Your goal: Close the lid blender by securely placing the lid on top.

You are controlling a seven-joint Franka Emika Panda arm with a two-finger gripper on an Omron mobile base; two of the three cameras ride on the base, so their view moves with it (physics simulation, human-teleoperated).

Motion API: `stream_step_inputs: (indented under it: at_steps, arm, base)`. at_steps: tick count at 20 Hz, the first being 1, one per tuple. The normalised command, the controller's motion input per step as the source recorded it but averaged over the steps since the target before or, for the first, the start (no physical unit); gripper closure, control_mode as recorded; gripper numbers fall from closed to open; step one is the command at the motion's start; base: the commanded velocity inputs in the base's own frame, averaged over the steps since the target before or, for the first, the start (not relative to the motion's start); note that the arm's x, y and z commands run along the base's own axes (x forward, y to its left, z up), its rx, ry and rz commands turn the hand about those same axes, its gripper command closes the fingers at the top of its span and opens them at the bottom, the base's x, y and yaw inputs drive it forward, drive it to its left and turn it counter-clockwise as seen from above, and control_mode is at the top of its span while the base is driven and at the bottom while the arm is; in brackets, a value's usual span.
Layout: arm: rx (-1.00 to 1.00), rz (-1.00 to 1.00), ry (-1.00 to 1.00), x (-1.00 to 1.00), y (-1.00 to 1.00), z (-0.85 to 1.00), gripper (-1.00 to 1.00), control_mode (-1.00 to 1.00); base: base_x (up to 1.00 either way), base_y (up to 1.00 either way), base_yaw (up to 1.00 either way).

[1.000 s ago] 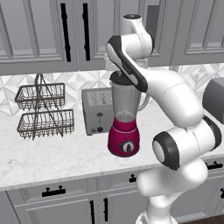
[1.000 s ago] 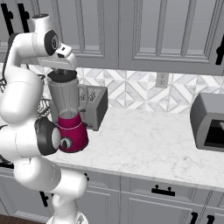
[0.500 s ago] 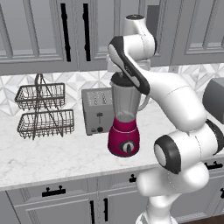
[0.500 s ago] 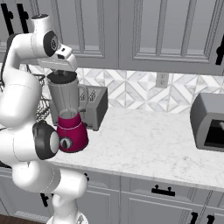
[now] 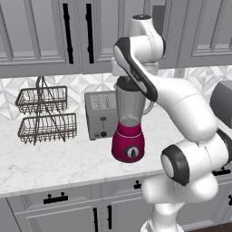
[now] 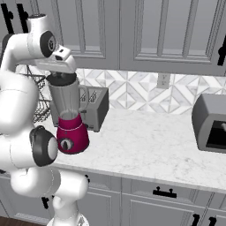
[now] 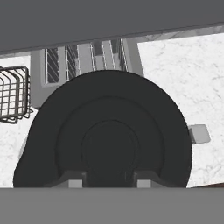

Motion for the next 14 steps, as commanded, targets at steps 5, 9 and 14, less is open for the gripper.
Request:
stream_step_inputs:
  at_steps: [5,9,14]
  arm:
    - [0.00,0.00,0.00,-0.07,0.00,0.00,1.00,-1.00]
    - [0.00,0.00,0.00,0.00,0.00,0.00,1.00,-1.00]
    - [0.01,0.00,-0.08,-0.10,0.00,0.03,1.00,-1.00]
  base:
    - [0.00,0.00,0.00]
    - [0.00,0.00,0.00]
    - [0.00,0.00,0.00]
